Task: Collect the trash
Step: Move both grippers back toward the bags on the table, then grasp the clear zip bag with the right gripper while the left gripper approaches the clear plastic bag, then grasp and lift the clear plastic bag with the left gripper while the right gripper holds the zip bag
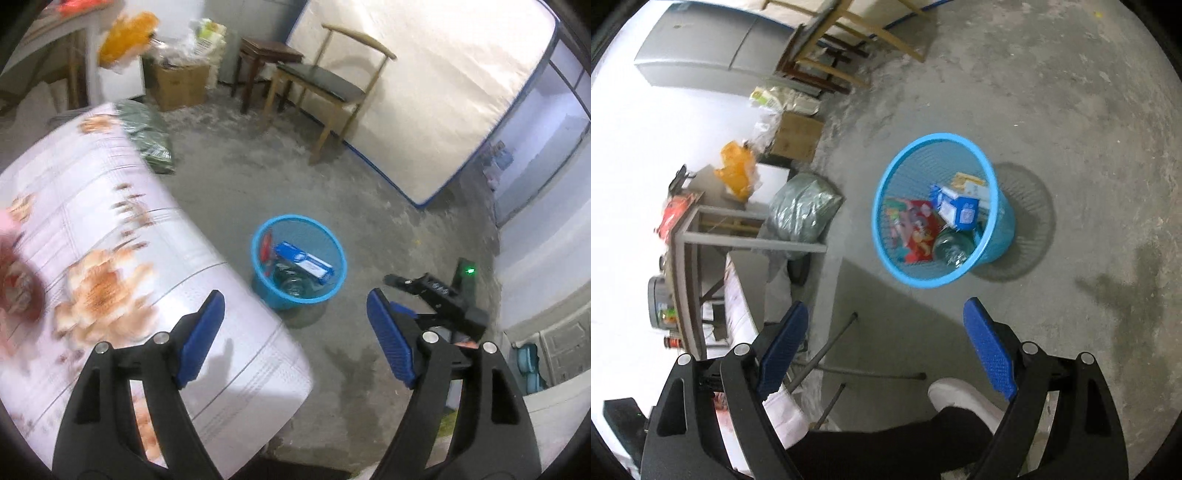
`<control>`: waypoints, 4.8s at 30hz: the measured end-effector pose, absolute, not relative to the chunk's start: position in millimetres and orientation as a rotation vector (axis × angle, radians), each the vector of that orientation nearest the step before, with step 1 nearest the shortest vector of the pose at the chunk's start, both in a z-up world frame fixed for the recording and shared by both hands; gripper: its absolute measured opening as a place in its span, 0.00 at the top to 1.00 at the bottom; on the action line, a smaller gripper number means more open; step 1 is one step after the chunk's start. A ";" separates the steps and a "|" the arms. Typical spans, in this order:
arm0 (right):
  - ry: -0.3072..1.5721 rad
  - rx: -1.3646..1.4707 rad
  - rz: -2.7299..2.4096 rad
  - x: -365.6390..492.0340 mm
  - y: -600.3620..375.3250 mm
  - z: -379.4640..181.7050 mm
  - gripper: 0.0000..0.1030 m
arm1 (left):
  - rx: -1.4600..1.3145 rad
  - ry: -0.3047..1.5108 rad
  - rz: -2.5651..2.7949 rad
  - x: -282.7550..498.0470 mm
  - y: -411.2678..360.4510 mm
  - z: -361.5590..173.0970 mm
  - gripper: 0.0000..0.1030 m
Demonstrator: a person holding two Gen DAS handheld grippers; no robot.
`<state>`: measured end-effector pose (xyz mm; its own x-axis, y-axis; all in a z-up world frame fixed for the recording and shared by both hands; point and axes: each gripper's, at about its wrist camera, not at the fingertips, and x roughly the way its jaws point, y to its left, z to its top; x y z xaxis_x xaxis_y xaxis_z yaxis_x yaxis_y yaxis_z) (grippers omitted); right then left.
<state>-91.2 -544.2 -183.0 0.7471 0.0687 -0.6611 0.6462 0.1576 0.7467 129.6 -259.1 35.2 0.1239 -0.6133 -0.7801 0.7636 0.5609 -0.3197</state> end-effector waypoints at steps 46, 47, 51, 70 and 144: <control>0.906 0.549 0.303 274.1 -210.4 30.9 0.40 | -0.497 1.031 -0.491 303.2 11.2 -18.2 0.44; 0.913 0.540 0.295 274.2 -209.5 29.1 0.46 | -0.491 1.047 -0.483 305.4 8.8 -21.0 0.46; 0.923 0.520 0.280 275.8 -207.5 25.2 0.60 | -0.517 1.086 -0.466 311.9 7.6 -29.9 0.57; 0.921 0.580 0.371 223.7 -208.5 29.4 0.95 | -0.531 1.088 -0.448 271.0 32.4 -16.8 0.90; 0.948 0.544 0.246 152.4 -198.9 -1.5 0.95 | -0.026 0.953 -0.372 175.4 0.3 -0.2 0.93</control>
